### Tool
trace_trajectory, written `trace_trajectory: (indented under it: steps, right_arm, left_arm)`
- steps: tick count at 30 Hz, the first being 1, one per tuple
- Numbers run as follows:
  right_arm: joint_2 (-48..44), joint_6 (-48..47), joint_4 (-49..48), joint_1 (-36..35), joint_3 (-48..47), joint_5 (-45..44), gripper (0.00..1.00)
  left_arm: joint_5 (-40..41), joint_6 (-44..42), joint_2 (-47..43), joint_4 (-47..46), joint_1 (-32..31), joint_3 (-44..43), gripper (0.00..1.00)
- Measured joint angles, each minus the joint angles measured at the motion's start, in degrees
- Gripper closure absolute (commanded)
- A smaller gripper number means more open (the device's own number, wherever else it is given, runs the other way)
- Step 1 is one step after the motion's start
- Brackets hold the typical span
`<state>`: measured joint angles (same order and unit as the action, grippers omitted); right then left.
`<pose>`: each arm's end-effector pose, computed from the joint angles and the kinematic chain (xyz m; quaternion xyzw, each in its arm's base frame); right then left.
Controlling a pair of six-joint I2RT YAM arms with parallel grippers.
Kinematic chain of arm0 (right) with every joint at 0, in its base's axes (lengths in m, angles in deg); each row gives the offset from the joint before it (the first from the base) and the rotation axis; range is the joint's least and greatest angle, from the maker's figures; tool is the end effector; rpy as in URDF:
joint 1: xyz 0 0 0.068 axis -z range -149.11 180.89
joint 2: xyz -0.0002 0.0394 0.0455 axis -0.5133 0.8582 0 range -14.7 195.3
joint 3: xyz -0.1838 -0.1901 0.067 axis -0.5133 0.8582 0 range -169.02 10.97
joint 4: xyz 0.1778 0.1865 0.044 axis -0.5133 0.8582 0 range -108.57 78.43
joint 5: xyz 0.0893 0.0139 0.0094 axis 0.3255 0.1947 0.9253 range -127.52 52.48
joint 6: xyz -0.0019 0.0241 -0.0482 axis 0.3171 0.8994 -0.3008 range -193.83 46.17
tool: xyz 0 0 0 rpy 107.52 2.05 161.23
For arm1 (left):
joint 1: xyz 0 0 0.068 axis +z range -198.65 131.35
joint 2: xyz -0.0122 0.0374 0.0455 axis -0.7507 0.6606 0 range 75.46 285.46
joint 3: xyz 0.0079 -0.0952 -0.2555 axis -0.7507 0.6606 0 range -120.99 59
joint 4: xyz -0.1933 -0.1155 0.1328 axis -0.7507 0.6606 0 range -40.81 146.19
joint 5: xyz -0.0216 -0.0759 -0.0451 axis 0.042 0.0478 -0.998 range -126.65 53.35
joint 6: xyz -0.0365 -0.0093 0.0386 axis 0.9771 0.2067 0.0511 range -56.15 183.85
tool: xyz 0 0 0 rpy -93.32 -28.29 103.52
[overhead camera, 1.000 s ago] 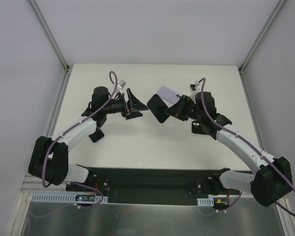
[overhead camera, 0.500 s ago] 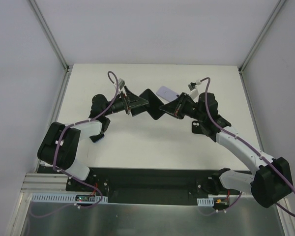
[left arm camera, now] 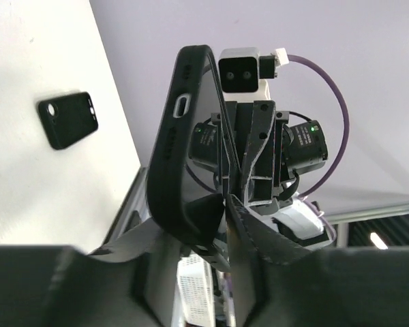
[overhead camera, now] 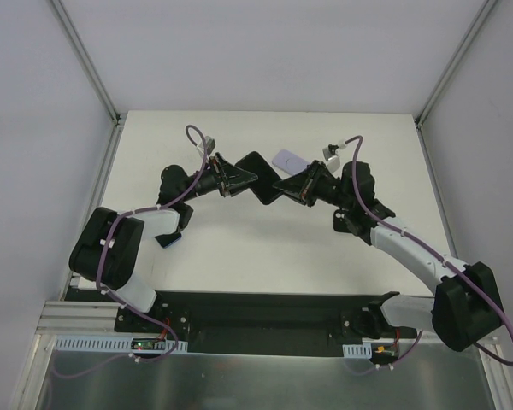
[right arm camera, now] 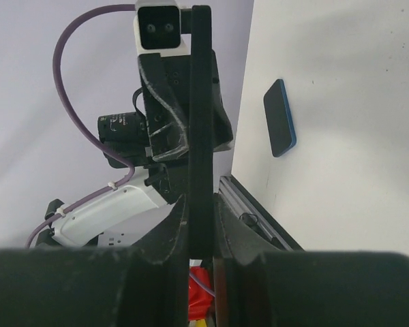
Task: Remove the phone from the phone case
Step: Adjust the phone, then remove the phone case from the phone.
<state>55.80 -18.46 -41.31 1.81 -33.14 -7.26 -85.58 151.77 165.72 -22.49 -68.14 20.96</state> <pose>0.2382 0.1529 0.3006 -0.0139 0.7261 0.5849 0.3612 0.2838 -0.1290 0.2530 -0.0159 0.6247 -0.7406 0.2472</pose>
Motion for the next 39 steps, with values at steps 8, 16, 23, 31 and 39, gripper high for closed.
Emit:
trace_trajectory:
  steps: [8, 16, 23, 31, 39]
  right_arm:
    - [-0.1, -5.0, 11.1, -1.7, -4.3, -3.9, 0.72]
    - [-0.6, -24.7, 47.5, -8.6, -21.9, -26.0, 0.48]
    - [-0.8, -37.8, 60.4, -9.6, -28.7, -35.0, 0.47]
    - [2.4, -45.0, 63.3, -13.1, -29.3, -32.7, 0.47]
    - [3.1, -46.7, 62.8, -14.0, -29.3, -30.2, 0.48]
  left_arm:
    - [1.2, 3.3, 0.7, 0.9, 0.0, 0.0, 1.00]
    - [-1.1, -7.8, -1.9, 16.5, -0.7, -3.2, 1.00]
    - [-3.8, -20.6, -5.1, 37.0, -0.8, -7.7, 1.00]
    - [-7.3, -25.9, -5.1, 44.9, -0.8, -11.2, 1.00]
    - [-7.6, -26.8, -5.1, 47.2, -0.8, -11.2, 1.00]
